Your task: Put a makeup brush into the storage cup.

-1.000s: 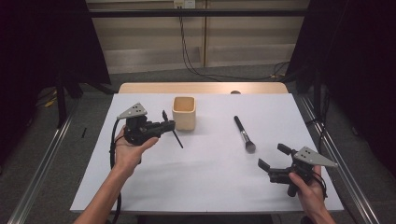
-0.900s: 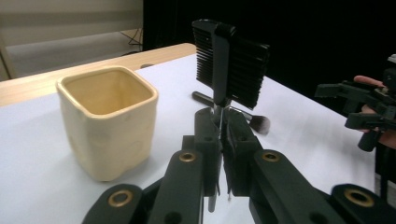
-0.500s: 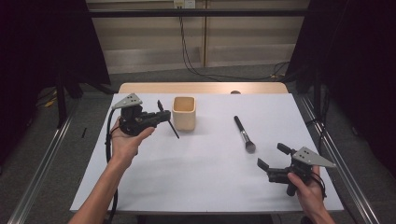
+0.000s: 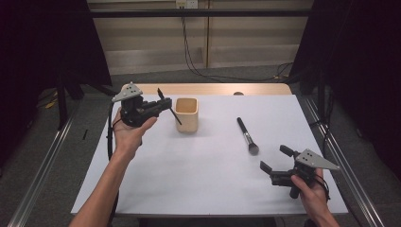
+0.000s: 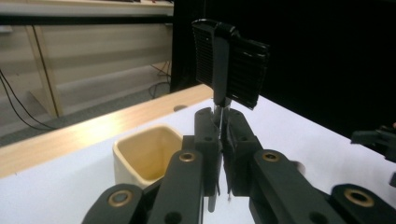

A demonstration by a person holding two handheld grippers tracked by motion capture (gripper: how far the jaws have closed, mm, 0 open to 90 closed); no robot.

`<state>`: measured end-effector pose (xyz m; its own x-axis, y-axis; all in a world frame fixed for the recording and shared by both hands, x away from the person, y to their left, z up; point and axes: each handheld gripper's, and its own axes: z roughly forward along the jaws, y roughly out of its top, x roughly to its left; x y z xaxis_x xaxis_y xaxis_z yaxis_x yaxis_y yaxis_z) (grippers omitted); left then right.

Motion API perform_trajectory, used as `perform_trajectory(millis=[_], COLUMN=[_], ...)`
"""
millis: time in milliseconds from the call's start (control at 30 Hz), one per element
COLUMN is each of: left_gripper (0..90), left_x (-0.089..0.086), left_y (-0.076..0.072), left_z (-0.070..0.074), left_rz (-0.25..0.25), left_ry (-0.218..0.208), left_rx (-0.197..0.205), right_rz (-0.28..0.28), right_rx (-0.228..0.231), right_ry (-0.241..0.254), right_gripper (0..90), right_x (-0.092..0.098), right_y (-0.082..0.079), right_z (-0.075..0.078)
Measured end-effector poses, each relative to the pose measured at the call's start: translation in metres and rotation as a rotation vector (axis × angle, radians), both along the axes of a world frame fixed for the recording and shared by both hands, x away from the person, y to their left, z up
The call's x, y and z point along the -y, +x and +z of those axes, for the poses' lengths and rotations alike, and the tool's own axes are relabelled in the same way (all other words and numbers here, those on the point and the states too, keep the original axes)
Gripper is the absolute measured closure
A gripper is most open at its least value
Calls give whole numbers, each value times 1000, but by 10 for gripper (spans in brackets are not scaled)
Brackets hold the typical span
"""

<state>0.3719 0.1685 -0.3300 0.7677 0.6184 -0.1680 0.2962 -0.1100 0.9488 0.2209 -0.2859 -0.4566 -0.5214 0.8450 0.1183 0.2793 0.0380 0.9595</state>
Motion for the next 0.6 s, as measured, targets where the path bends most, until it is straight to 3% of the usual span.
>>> perform_trajectory(millis=[167,333,500,600], left_gripper=[855,855,855,854], left_x=[3,7,11,13], left_y=[7,13,21,25], left_z=[3,11,17,20], left_rz=[30,33,48,57], left_ry=[-11,15,-7,3], left_rx=[15,56,70,74], right_rz=[5,2,-2,0], right_rx=[1,-4,-5,-5], right_ry=[0,6,9,10], right_gripper=[0,0,0,0], right_x=[0,0,0,0], right_y=[0,0,0,0], right_z=[0,0,-1,-1])
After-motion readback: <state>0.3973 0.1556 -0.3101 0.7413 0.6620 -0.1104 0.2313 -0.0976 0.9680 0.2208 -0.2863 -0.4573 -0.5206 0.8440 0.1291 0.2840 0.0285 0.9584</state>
